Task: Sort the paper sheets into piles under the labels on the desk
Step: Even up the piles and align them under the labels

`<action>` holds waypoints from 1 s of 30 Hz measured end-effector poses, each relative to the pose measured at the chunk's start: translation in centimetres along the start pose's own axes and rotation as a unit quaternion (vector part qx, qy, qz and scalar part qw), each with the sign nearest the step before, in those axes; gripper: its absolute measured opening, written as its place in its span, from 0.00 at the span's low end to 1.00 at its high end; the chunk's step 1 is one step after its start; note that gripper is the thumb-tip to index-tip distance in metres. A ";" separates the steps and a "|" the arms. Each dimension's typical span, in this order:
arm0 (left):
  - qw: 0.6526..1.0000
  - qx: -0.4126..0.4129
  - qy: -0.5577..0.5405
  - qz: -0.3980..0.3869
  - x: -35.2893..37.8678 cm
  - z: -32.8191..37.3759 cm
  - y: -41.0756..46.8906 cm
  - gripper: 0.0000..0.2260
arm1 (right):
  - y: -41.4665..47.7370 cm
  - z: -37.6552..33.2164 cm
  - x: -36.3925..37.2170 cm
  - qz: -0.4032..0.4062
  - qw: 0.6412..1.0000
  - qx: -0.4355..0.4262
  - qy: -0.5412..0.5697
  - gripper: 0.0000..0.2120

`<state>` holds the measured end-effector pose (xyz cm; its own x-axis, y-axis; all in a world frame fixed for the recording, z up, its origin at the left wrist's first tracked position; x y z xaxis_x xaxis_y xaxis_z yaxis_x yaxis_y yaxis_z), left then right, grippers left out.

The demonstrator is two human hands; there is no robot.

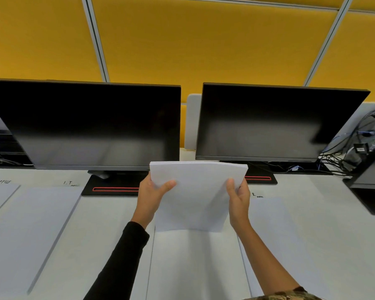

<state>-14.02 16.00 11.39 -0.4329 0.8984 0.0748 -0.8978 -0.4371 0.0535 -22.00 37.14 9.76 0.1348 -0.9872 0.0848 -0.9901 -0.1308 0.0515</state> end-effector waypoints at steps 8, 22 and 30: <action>0.999 -0.004 -0.044 0.027 0.4 -0.2 -0.9 0.22 | -0.9 -0.1 0.2 0.018 0.999 -0.017 0.032 0.27; 0.976 -0.027 -0.041 0.214 0.9 2.1 -0.1 0.13 | 0.1 -4.1 0.8 0.180 0.979 0.032 0.090 0.17; 0.977 -0.014 -0.016 0.210 1.0 2.4 0.1 0.09 | 0.0 -3.7 0.8 0.185 0.976 0.047 0.103 0.18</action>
<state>-14.34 16.74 13.91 -0.7614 0.6379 0.1157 -0.6436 -0.7652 -0.0164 -21.76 36.64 13.53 -0.2371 -0.9307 0.2786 -0.9705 0.2138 -0.1119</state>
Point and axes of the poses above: each hand's wrist, its own y-axis towards the middle knuckle, its own x-axis out of the palm, z = x × y, the point moved 6 cm from there along y, towards the middle knuckle, and after that the axes turned 5 degrees about -z, right-handed, at the moved point
